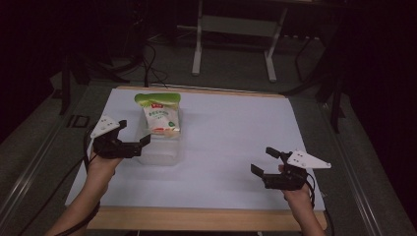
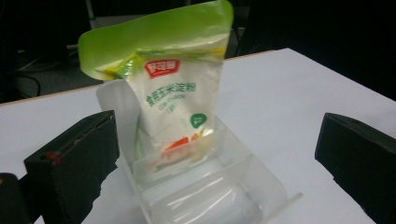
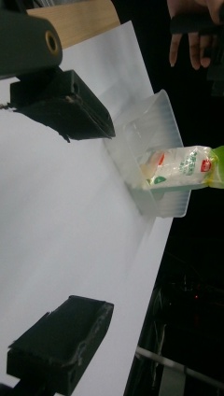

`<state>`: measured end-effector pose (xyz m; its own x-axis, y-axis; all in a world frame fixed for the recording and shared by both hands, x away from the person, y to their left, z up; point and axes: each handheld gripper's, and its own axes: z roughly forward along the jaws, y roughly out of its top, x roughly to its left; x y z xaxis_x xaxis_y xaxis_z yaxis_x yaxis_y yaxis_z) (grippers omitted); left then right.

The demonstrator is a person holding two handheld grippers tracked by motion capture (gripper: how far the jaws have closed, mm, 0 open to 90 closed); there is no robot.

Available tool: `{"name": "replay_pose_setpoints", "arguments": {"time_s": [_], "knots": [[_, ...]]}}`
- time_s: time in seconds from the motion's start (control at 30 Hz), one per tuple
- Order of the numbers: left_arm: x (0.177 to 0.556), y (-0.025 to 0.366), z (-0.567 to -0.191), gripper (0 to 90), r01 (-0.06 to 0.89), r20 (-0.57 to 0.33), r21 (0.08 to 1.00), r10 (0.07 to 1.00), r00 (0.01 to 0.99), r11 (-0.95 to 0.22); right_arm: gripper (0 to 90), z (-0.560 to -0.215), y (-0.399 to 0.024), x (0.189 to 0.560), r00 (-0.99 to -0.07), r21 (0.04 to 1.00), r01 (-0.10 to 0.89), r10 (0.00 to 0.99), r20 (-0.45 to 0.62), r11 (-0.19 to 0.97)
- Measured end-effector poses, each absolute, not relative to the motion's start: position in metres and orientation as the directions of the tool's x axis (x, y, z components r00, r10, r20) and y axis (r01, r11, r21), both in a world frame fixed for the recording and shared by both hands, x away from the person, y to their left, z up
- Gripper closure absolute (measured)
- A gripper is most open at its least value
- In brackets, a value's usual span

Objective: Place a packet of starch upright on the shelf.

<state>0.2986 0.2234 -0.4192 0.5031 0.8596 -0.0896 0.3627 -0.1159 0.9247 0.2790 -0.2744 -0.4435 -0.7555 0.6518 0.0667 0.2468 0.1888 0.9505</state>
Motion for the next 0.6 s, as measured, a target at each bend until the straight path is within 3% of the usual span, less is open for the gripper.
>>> {"name": "replay_pose_setpoints", "arguments": {"time_s": [0.6], "knots": [[0.258, 0.182, -0.434, 0.0, 0.292, -0.042, 0.936, 0.758, 0.651, -0.199, 13.7, -0.448, -0.272, 0.278, -0.765, 0.946, 0.256, 0.640, 0.073, 0.197]]}}
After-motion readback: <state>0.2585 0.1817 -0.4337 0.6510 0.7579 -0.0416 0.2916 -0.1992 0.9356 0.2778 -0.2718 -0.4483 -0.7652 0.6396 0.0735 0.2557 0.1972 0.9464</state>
